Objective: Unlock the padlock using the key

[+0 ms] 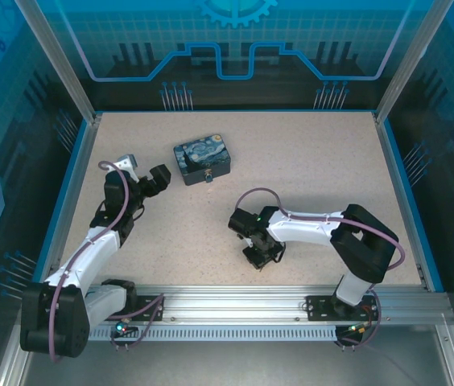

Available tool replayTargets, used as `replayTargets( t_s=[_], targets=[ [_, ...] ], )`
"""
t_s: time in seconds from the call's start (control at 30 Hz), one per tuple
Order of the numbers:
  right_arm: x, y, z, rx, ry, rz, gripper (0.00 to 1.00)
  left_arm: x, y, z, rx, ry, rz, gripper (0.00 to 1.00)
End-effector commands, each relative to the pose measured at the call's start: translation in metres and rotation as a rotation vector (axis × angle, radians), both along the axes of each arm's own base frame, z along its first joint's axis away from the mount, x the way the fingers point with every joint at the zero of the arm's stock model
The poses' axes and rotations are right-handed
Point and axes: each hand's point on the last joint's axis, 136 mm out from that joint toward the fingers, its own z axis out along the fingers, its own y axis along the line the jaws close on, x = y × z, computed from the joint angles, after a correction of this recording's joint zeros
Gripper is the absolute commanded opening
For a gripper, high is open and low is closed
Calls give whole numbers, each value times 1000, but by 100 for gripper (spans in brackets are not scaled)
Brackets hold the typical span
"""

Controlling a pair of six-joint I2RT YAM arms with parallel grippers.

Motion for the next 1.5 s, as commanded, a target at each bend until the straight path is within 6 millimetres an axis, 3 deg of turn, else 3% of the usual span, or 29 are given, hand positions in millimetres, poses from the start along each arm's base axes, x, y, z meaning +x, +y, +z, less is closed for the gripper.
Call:
replayTargets(
  t_s=[0.0,0.3,0.57,0.8,0.87,1.1,1.33,1.47],
  targets=[
    [-6,-17,-8,-53,24,-12,17,0,-5,14,-18,-29,-20,99],
    [5,-9,2,7,-15,-10,1,0,-5,15,-18,-31,-21,99],
    [16,-6,10,72,-49,-21,0,-2,-9,19,-23,-35,-44,99],
    [39,4,39,231,-160,-36,0,-4,-24,28,-74,-12,-108,99],
    [44,4,47,284,-205,-28,0,-5,-34,31,-94,7,-140,99],
    [82,10,103,477,-494,53,0,-12,-78,55,-120,64,-270,97],
    [121,9,161,522,-871,176,0,-22,-149,77,-232,121,-431,88],
    [132,13,188,530,-1002,238,0,-29,-189,85,-279,180,-514,84]
  ],
)
